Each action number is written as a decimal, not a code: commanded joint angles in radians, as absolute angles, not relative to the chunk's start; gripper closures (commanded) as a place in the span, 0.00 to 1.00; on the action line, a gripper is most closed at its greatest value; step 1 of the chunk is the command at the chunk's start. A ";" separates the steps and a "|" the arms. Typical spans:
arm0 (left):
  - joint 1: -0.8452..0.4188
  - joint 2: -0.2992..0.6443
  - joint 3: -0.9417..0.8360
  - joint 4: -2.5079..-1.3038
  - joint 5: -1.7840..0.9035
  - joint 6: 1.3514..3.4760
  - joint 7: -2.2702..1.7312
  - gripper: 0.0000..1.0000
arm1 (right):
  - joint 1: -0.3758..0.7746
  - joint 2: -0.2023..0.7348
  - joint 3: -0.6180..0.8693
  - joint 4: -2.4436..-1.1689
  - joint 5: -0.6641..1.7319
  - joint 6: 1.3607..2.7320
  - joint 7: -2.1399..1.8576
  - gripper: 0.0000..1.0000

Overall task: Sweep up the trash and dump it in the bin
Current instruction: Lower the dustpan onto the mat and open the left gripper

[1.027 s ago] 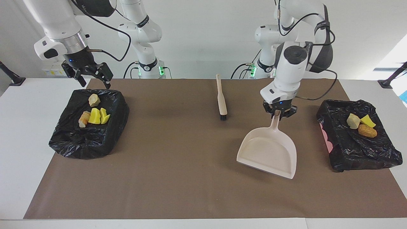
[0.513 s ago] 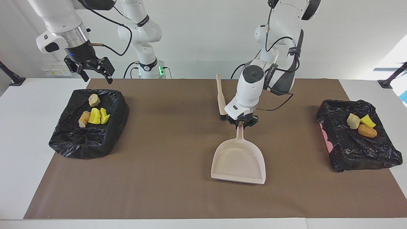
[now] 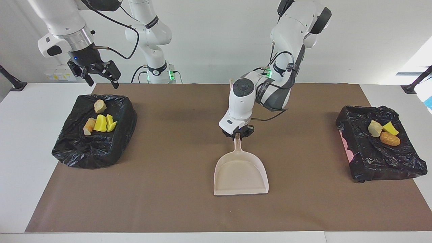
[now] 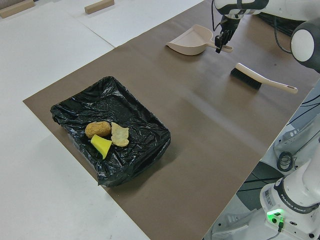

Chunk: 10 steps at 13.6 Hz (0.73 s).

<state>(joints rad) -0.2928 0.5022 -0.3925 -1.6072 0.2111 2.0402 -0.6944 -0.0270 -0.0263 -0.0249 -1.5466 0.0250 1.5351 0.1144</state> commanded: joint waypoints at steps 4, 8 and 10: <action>-0.285 0.502 -0.385 -1.577 0.233 2.036 -0.709 0.24 | -0.025 -0.044 -0.023 -1.563 0.038 1.532 0.130 0.00; -0.268 0.441 -0.376 -1.603 0.238 2.025 -0.645 0.00 | -0.031 -0.031 -0.023 -1.557 0.037 1.543 0.132 0.00; -0.268 0.378 -0.335 -1.632 0.235 2.013 -0.557 0.00 | -0.028 -0.031 -0.023 -1.533 0.025 1.529 0.132 0.00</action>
